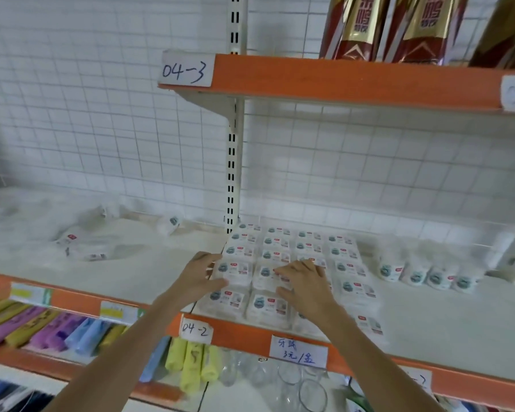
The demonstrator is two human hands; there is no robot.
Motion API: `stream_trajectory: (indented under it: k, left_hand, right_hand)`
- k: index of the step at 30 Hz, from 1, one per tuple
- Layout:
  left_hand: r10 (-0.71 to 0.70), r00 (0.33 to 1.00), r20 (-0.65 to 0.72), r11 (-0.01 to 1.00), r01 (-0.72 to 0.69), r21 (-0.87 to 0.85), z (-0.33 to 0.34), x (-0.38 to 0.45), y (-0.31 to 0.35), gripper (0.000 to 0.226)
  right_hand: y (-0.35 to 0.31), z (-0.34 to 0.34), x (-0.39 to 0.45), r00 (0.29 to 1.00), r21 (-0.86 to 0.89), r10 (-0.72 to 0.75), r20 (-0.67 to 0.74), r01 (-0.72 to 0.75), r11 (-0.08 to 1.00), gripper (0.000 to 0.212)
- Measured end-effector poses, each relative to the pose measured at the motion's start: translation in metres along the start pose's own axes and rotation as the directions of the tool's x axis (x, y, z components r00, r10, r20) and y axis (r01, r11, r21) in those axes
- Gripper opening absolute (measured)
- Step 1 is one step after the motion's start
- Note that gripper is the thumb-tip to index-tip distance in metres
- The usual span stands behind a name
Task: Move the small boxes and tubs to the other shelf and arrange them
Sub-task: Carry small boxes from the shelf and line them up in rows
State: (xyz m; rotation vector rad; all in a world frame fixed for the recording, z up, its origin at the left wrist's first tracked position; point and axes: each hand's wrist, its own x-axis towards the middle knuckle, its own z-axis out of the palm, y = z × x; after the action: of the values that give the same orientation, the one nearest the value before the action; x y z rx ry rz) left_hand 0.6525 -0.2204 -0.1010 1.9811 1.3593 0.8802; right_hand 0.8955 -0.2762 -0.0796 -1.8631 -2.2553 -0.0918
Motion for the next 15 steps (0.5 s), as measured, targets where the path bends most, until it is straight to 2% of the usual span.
stream_trajectory:
  k: [4, 15]
  left_hand:
    - [0.003, 1.000, -0.024, 1.000, -0.004, -0.031, 0.007, 0.001, -0.004, 0.062]
    - [0.044, 0.999, 0.023, 0.999, -0.044, 0.002, 0.010, 0.012, -0.013, 0.064]
  right_hand:
    - [-0.002, 0.003, 0.001, 0.999, -0.007, 0.033, -0.024, -0.033, 0.999, 0.039]
    - [-0.012, 0.009, -0.002, 0.995, -0.044, 0.086, -0.053, -0.088, 0.995, 0.041]
